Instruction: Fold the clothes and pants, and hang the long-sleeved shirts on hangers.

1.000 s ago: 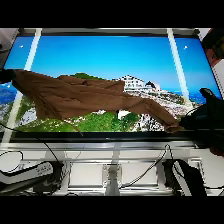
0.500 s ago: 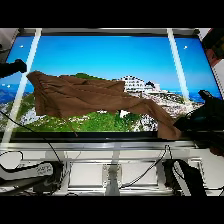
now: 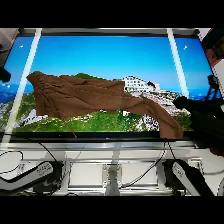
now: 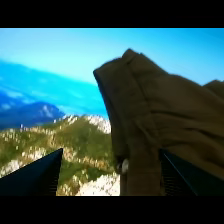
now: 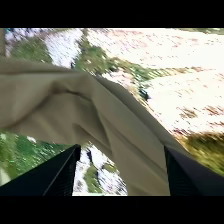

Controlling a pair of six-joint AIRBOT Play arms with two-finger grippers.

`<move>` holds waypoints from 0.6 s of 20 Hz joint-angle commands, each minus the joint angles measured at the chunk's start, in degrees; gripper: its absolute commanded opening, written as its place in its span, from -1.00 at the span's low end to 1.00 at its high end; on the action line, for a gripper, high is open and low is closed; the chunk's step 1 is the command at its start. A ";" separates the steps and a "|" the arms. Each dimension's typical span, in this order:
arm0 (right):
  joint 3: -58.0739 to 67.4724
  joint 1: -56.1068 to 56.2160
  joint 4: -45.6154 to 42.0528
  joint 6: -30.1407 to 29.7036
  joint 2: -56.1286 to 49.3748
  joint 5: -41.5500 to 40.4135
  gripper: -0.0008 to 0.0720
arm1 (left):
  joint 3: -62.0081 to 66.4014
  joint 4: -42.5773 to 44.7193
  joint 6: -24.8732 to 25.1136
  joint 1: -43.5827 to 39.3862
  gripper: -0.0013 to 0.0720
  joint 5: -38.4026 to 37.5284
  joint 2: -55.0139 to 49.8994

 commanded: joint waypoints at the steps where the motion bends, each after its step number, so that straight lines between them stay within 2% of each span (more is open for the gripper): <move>1: 3.10 4.87 11.28 -5.79 -14.03 -4.07 0.64 | -3.26 -2.21 -0.24 6.03 0.75 -12.50 1.51; 6: 18.60 15.06 11.78 -6.08 -32.81 -4.09 0.64 | -20.00 -11.43 0.57 10.05 0.76 -15.04 1.53; 9: 25.38 15.58 11.54 -6.01 -35.95 -4.31 0.64 | -29.38 -15.82 2.12 9.77 0.76 -11.82 1.53; 12: 28.44 14.88 10.64 -5.99 -35.93 -4.63 0.64 | -34.36 -15.21 2.64 9.77 0.76 -10.01 1.53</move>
